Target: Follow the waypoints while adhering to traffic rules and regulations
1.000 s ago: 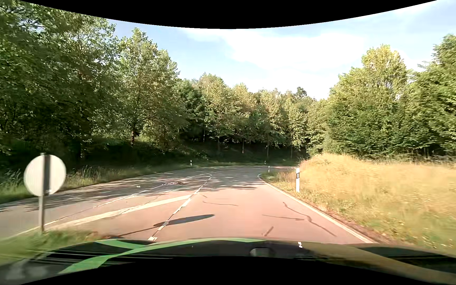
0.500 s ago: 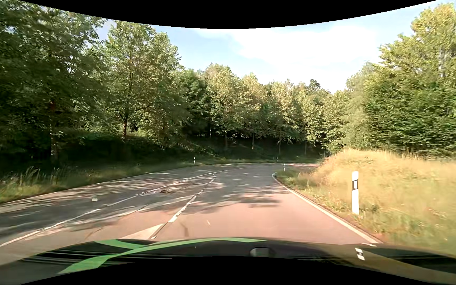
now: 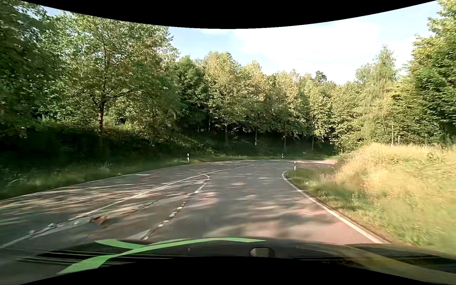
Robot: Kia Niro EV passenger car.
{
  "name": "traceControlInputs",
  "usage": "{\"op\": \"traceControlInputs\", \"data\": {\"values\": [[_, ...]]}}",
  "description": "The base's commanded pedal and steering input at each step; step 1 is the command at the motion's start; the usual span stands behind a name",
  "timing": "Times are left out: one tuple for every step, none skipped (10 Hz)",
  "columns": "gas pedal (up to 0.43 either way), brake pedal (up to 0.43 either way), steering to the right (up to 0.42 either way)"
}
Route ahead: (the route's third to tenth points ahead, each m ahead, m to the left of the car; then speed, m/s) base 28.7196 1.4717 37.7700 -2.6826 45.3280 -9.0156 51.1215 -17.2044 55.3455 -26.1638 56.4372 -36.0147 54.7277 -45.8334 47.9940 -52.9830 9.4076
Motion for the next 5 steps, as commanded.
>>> {"op": "traceControlInputs", "data": {"values": [[0.079, 0.000, 0.000], [0.079, 0.000, 0.002], [0.079, 0.000, 0.006], [0.067, 0.000, 0.012], [0.067, 0.000, 0.019]]}}
